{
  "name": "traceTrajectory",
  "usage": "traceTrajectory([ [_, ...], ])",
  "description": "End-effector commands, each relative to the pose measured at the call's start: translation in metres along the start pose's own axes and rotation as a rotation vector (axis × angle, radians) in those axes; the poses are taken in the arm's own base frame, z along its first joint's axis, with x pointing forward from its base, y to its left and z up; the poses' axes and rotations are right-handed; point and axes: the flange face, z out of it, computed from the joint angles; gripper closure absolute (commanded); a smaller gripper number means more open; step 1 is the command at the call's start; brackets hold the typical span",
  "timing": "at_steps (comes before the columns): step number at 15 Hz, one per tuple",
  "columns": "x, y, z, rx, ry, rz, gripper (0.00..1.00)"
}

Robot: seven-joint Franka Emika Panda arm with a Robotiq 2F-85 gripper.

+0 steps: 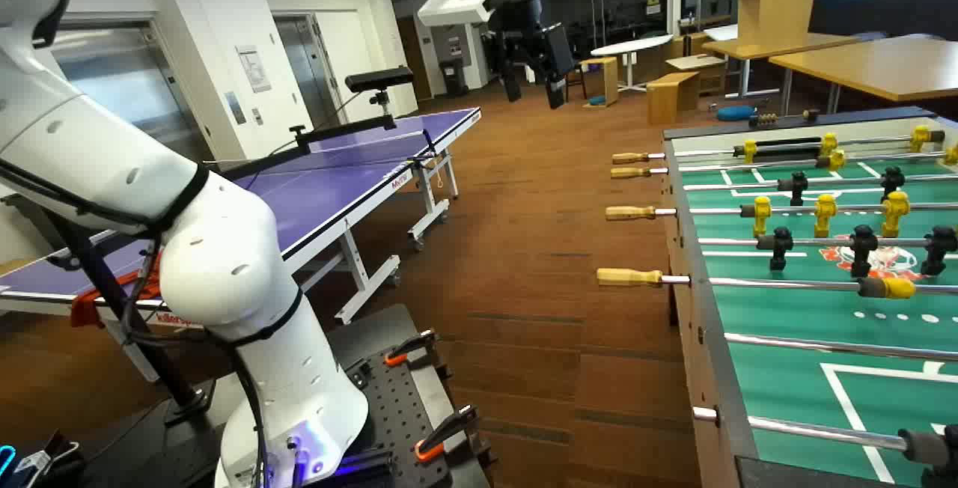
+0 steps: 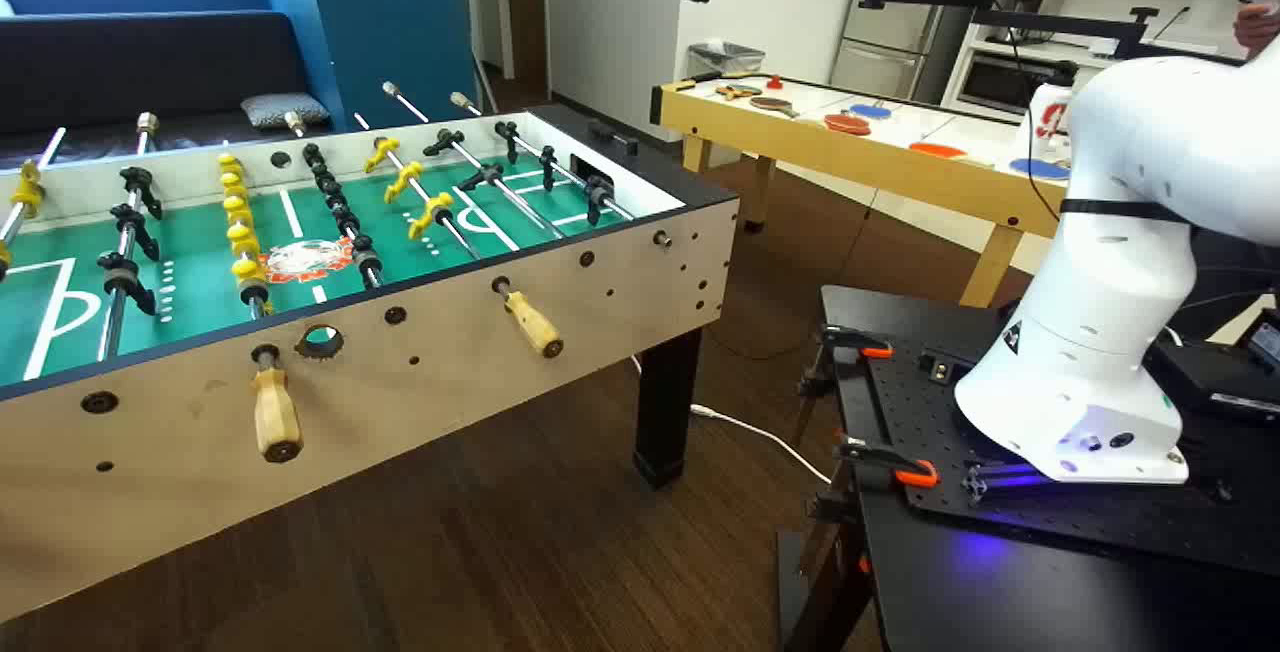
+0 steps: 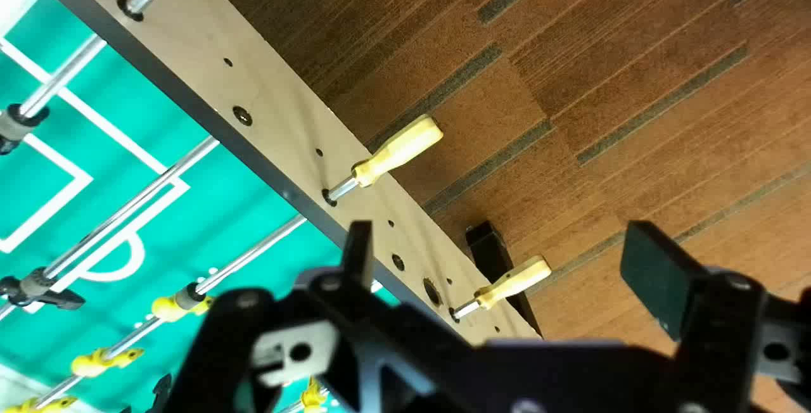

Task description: Turn the right rod anti clockwise

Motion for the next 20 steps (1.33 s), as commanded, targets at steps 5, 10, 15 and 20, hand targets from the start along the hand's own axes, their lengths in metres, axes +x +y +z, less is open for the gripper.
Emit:
traceTrajectory([
  [5,0.000,0.000,0.000,0.000,-0.001,0.000,0.00],
  [10,0.000,0.000,0.000,0.000,-0.001,0.000,0.00],
  [15,0.001,-0.006,0.006,-0.023,-0.008,0.003,0.00],
  [20,-0.006,-0.056,0.064,-0.142,-0.082,-0.062,0.00],
])
